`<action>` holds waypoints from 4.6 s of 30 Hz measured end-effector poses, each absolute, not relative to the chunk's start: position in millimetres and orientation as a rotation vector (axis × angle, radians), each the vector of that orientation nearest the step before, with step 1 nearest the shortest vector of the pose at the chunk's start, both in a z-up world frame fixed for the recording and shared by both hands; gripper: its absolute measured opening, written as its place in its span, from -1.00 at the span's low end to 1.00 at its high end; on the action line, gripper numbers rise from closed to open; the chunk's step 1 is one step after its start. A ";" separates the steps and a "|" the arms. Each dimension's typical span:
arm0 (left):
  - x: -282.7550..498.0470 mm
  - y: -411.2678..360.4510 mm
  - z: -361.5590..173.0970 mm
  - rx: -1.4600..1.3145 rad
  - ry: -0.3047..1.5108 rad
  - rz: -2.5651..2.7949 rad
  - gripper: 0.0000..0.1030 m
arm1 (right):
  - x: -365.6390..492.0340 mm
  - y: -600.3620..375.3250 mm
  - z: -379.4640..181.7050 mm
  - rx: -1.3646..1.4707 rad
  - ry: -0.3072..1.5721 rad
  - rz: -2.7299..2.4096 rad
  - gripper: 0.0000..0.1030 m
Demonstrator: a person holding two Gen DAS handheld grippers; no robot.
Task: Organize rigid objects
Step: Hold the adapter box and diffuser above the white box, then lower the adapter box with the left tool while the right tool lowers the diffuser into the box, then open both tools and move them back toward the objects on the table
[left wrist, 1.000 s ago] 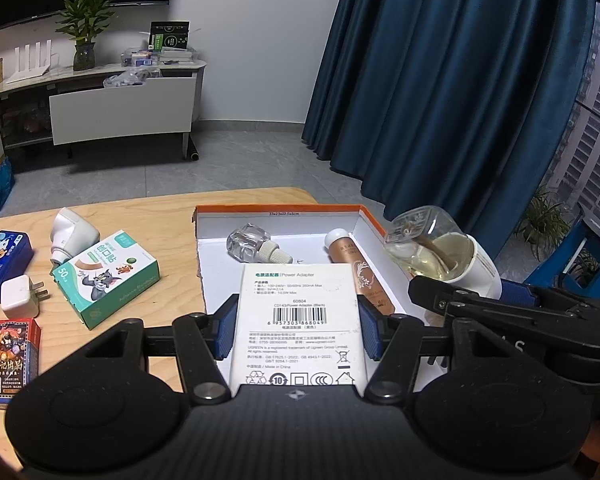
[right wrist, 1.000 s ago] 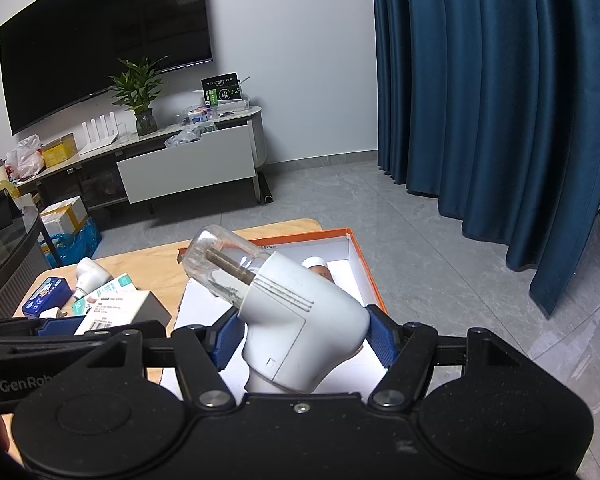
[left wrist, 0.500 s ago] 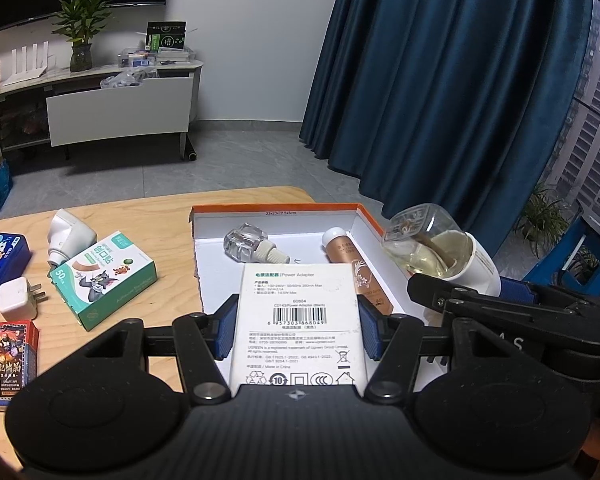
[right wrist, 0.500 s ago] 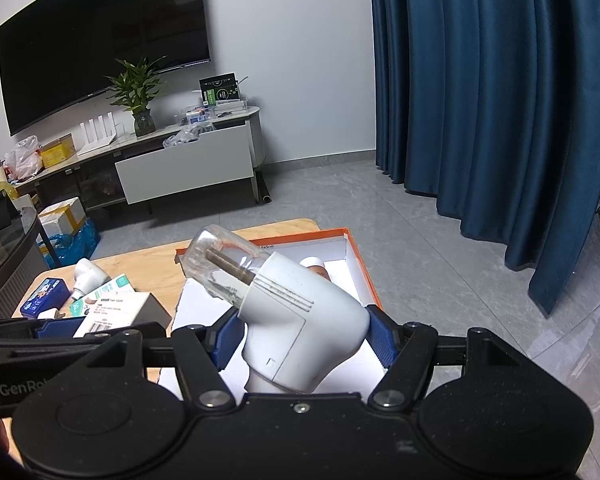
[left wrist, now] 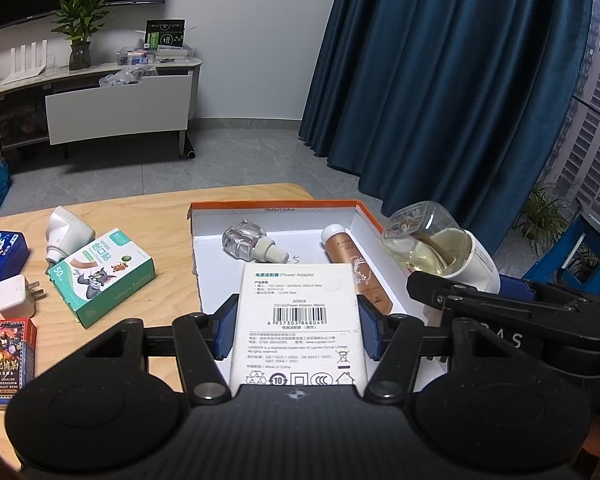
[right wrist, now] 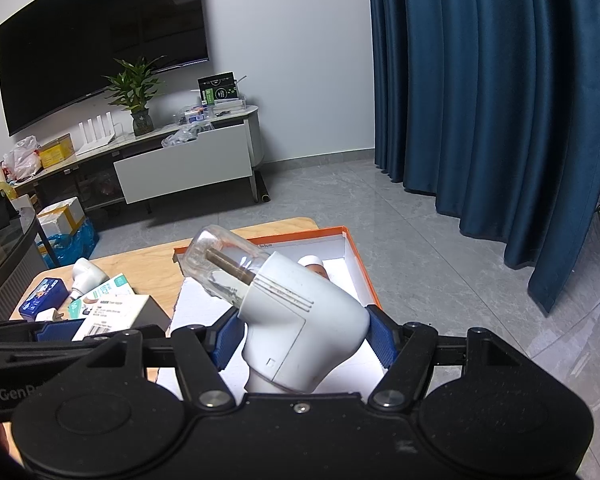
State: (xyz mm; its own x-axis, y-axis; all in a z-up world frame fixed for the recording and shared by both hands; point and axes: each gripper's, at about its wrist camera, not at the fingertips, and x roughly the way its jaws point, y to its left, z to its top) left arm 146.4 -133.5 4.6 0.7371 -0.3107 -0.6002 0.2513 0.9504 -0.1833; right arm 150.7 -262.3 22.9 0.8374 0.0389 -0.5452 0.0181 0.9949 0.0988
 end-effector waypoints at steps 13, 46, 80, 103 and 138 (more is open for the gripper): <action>146.9 -134.7 3.5 -0.090 0.678 -0.309 0.15 | 151.2 -262.8 22.6 0.102 0.580 0.011 0.53; 182.3 -156.9 -19.1 -0.020 0.731 -0.333 0.16 | 212.9 -278.3 1.8 0.097 0.694 0.030 0.53; 190.0 -154.2 -16.1 -0.059 0.762 -0.323 0.92 | 234.4 -258.6 25.3 0.054 0.588 0.051 0.71; 119.2 -18.2 -1.9 -0.166 0.758 0.032 0.92 | 188.0 -148.0 8.5 -0.004 0.675 0.253 0.73; 150.3 57.4 -51.3 -0.191 0.829 0.200 0.54 | 186.6 -108.8 -17.8 -0.081 0.743 0.343 0.72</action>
